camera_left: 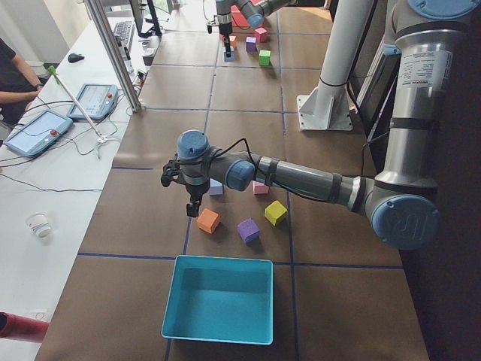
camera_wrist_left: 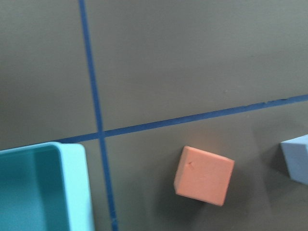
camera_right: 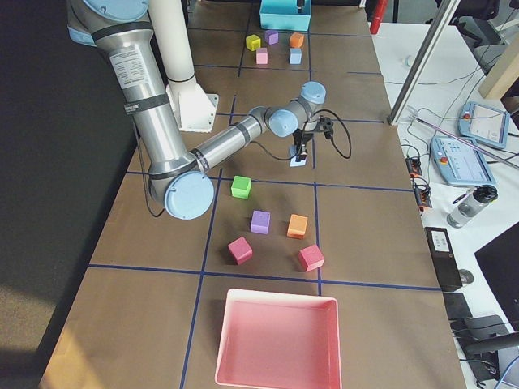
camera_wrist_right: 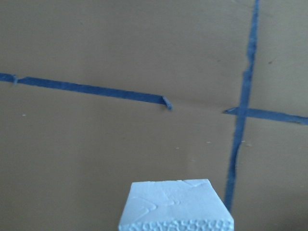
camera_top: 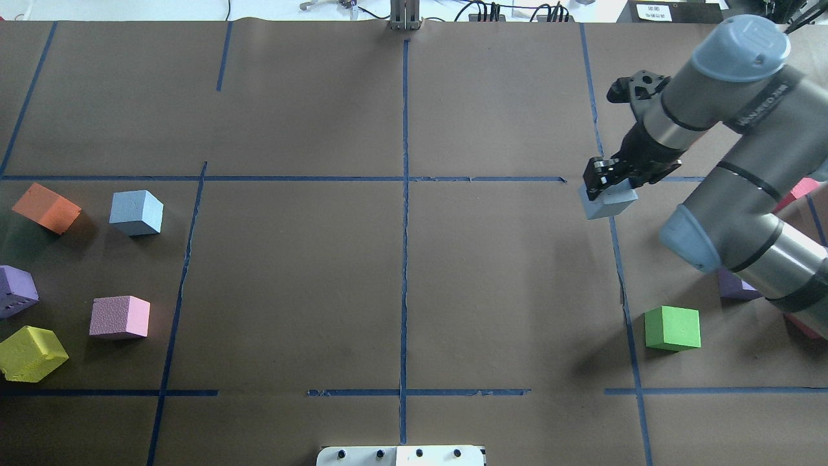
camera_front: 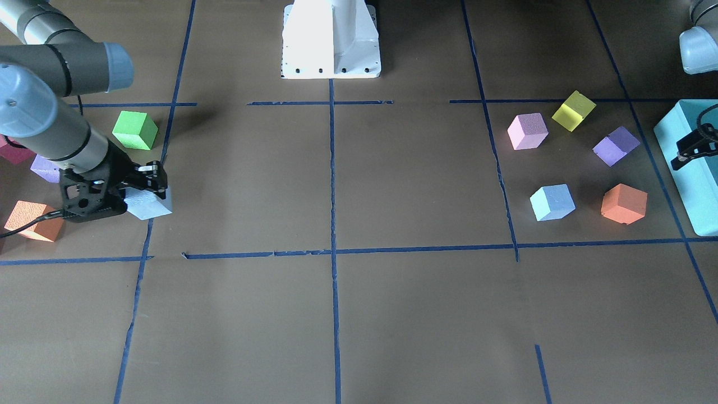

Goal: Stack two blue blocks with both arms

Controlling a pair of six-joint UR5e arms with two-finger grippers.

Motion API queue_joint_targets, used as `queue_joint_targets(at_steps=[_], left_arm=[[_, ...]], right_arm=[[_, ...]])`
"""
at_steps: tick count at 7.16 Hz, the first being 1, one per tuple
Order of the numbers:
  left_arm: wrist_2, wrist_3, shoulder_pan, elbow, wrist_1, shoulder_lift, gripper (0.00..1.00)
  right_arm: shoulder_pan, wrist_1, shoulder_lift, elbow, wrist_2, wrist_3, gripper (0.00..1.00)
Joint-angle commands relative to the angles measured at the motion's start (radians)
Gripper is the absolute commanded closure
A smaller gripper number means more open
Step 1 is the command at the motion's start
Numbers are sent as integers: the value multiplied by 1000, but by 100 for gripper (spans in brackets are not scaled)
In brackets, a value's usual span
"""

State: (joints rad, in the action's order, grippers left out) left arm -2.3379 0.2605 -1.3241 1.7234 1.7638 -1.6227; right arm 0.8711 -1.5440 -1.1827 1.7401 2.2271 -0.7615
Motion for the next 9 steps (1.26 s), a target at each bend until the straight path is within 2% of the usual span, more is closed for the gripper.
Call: queue_joint_targets(at_steps=[1,3,4,5,6,8,9], left_arm=[[3,80,60,15,40,-31,0],[5,115,98,15,42,-36,0],[3,121,98,16,43,-36,0],[6,121,98,16,43,-36,0],[5,121,98,16,43,-36,0],[2,121,98,19,43,-36,0],[3,121,98,24,43,-36,0]], right_arm=[[-140,-8,128,-25,-82,-251,98],[-228,-7,275,-126,-142,-459,98],[-263,-1,316,-170,-191,-523,98],[-273,31,339,-194,-198,-589,98],[-296,47,372,-224,-199,-613,97],[-342,53,497,-373,-288,-610,97],[-353,62,500,-393,-291,-605,96]])
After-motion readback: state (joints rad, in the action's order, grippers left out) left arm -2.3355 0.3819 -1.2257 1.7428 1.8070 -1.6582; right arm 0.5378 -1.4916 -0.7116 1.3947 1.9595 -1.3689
